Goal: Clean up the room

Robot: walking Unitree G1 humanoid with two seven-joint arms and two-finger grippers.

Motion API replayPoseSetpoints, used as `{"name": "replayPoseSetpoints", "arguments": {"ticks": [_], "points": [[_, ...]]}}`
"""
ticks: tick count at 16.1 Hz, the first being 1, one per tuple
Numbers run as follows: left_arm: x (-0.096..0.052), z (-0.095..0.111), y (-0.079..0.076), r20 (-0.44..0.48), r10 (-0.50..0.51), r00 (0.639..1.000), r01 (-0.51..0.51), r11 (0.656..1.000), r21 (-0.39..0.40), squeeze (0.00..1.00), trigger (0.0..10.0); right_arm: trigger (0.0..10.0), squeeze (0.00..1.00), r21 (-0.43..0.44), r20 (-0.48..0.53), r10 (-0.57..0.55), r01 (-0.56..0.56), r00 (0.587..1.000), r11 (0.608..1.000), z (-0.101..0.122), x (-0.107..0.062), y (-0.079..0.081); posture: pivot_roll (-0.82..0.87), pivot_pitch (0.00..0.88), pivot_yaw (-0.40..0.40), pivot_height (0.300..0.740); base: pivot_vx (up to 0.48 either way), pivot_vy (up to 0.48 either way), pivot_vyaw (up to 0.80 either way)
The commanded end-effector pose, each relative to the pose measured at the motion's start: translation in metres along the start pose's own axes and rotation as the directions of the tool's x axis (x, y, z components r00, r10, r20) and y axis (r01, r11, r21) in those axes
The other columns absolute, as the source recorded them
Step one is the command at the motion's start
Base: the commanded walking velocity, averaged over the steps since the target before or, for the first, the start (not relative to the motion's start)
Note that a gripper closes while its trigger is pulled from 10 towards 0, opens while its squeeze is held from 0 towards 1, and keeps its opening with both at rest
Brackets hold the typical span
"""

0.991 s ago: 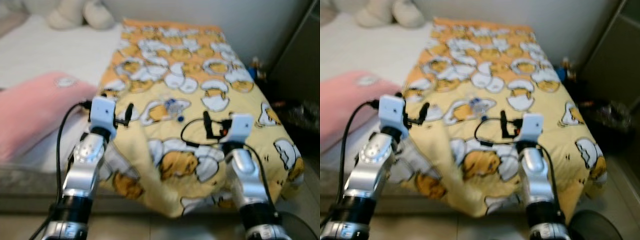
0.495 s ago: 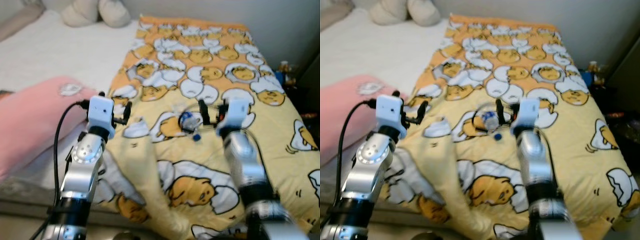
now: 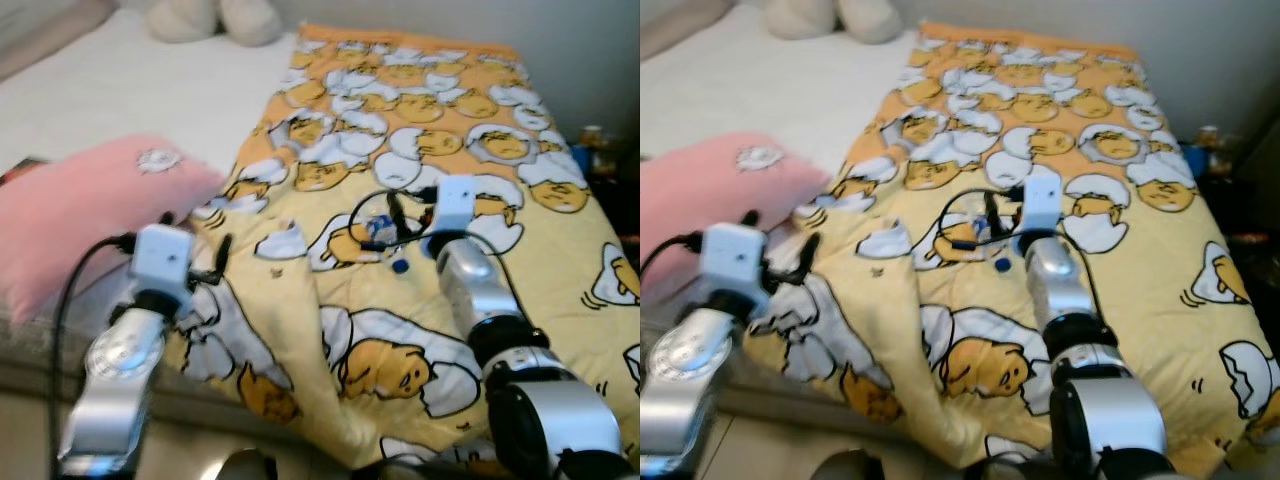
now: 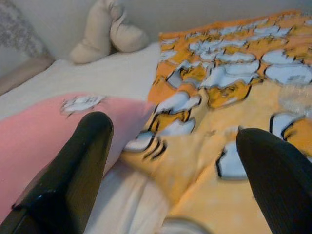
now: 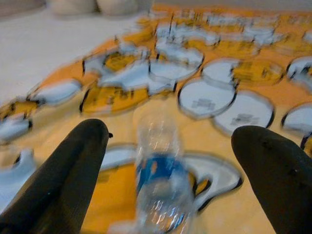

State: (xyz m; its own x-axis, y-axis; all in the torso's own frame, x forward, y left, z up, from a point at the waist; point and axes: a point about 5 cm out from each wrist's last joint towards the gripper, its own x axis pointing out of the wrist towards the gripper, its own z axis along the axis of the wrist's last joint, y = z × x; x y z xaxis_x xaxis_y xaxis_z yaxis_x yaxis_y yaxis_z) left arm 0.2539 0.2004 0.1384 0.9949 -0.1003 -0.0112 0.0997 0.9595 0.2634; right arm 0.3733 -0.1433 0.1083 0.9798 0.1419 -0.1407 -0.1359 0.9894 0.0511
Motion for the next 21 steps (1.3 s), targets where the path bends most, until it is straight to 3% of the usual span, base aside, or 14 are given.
{"name": "replayPoseSetpoints", "arguments": {"ticks": [1, 2, 5, 7, 9, 11, 13, 14, 21], "points": [[-0.006, 0.007, 0.003, 0.005, -0.007, 1.0, 0.007, 1.0, 0.014, 0.0, 10.0, 10.0, 0.0, -0.018, -0.016, -0.028, 0.028, 0.999, 0.999, 0.001, 0.003, -0.002, 0.35, 0.136, -0.033, 0.723, 0.0, 0.0, 0.0], [-0.021, 0.01, 0.011, -0.017, 0.01, 1.0, -0.009, 0.999, 0.042, 0.0, 10.0, 10.0, 0.0, -0.041, -0.042, -0.073, 0.071, 0.996, 0.997, -0.001, 0.004, -0.004, 0.41, 0.175, -0.029, 0.723, 0.0, 0.0, 0.0], [-0.045, 0.016, 0.024, -0.061, 0.043, 0.997, -0.038, 0.996, 0.076, 0.0, 10.0, 10.0, 0.0, -0.072, -0.067, -0.101, 0.096, 0.993, 0.993, -0.005, 0.004, -0.003, 0.47, 0.231, -0.023, 0.723, 0.0, 0.0, 0.0], [-0.063, 0.02, 0.03, -0.094, 0.069, 0.993, -0.059, 0.993, 0.103, 0.0, 10.0, 10.0, 0.0, -0.053, -0.113, -0.106, 0.1, 0.988, 0.994, -0.014, 0.003, 0.001, 0.51, 0.263, -0.019, 0.723, 0.0, 0.0, 0.0], [-0.078, 0.023, 0.03, -0.134, 0.074, 0.988, -0.059, 0.992, 0.112, 0.0, 10.0, 10.0, 0.0, 0.034, -0.182, -0.103, 0.111, 0.978, 0.993, -0.028, 0.0, 0.007, 0.53, 0.298, -0.009, 0.723, 0.0, 0.0, 0.0], [-0.081, 0.024, 0.029, -0.144, 0.07, 0.987, -0.054, 0.992, 0.11, 0.0, 10.0, 10.0, 0.0, 0.095, -0.231, -0.099, 0.124, 0.968, 0.988, -0.038, -0.003, 0.009, 0.52, 0.31, -0.003, 0.723, 0.0, 0.0, 0.0], [-0.082, 0.026, 0.026, -0.161, 0.053, 0.986, -0.035, 0.993, 0.112, 0.0, 10.0, 10.0, 0.0, 0.076, -0.249, -0.111, 0.134, 0.962, 0.988, -0.041, -0.004, 0.01, 0.52, 0.319, 0.001, 0.723, 0.0, 0.0, 0.0], [-0.083, 0.026, 0.028, -0.171, 0.051, 0.984, -0.032, 0.993, 0.109, 0.0, 10.0, 0.0, 0.0, 0.037, -0.205, -0.087, 0.097, 0.975, 0.995, -0.033, -0.001, 0.014, 0.5, 0.321, 0.005, 0.723, 0.0, 0.0, 0.0], [-0.074, 0.024, 0.022, -0.179, 0.013, 0.984, 0.003, 0.996, 0.091, 0.0, 10.0, 0.0, 0.0, -0.057, -0.1, -0.077, 0.072, 0.992, 0.996, -0.02, 0.002, 0.016, 0.46, 0.299, 0.017, 0.723, 0.0, 0.0, 0.0]]}}
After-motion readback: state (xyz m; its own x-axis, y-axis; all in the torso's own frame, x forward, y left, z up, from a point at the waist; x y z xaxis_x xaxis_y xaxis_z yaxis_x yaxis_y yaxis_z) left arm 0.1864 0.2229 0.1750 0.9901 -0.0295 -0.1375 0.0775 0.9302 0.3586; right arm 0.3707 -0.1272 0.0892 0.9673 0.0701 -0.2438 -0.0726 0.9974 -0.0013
